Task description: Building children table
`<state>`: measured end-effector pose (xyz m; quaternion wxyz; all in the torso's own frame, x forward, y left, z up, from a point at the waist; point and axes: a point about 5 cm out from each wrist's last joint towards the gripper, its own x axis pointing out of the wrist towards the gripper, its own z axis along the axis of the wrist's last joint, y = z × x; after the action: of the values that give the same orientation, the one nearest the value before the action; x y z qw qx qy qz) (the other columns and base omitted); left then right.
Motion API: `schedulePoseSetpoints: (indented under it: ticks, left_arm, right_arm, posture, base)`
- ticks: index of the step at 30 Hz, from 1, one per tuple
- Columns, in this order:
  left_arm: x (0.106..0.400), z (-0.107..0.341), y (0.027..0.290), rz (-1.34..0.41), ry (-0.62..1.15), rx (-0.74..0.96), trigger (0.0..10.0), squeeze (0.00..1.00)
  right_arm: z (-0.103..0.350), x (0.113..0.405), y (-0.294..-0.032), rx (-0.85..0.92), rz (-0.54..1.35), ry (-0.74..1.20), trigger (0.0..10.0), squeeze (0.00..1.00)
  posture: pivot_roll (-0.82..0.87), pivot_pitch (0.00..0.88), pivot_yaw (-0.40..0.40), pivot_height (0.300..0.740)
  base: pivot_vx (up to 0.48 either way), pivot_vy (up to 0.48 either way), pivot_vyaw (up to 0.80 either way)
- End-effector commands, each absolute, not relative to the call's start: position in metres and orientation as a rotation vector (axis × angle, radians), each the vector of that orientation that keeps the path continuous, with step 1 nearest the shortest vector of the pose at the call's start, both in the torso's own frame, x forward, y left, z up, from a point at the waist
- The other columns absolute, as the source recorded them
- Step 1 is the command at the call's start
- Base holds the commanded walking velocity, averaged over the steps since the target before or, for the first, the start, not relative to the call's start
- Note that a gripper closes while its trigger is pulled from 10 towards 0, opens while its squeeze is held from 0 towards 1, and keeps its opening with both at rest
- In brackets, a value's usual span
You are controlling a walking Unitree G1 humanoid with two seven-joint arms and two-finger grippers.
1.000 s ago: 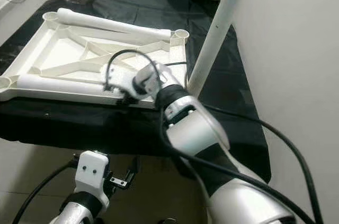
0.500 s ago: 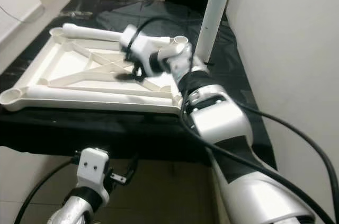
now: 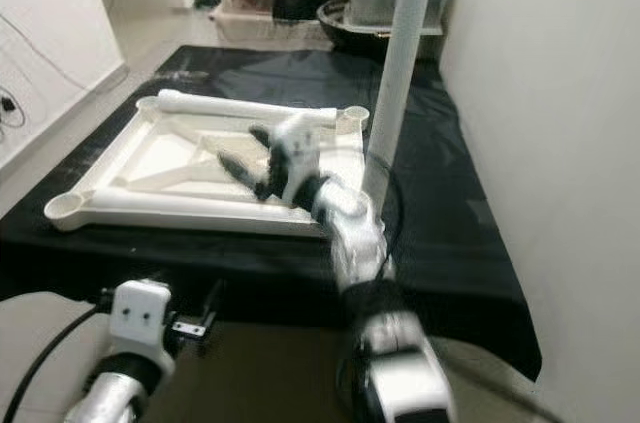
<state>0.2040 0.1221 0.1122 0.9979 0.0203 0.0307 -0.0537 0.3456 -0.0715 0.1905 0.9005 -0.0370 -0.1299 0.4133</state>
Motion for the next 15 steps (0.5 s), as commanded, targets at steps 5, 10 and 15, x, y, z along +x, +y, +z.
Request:
schedulePoseSetpoints:
  ticks: [5, 10, 15]
  left_arm:
    - [0.204, 0.111, 0.126, -0.056, 0.045, 0.064, 10.0, 0.0]
    - [0.204, 0.109, 0.126, -0.05, 0.047, 0.072, 10.0, 0.0]
    - [0.204, 0.106, 0.126, -0.039, 0.055, 0.062, 10.0, 0.0]
  right_arm:
    - [0.167, 0.331, -0.092, -0.069, 0.663, -0.278, 10.0, 0.0]
    - [0.136, 0.311, -0.093, -0.051, 0.626, -0.175, 10.0, 0.0]
    - [0.116, 0.293, -0.09, -0.041, 0.585, -0.1, 10.0, 0.0]
  posture:
    - [0.02, 0.0, 0.013, 0.74]
    - [-0.01, 0.0, 0.022, 0.74]
    - [-0.01, 0.0, 0.022, 0.74]
  base:
    - [0.0, 0.0, 0.0]
    - [0.0, 0.0, 0.0]
    - [0.0, 0.0, 0.0]
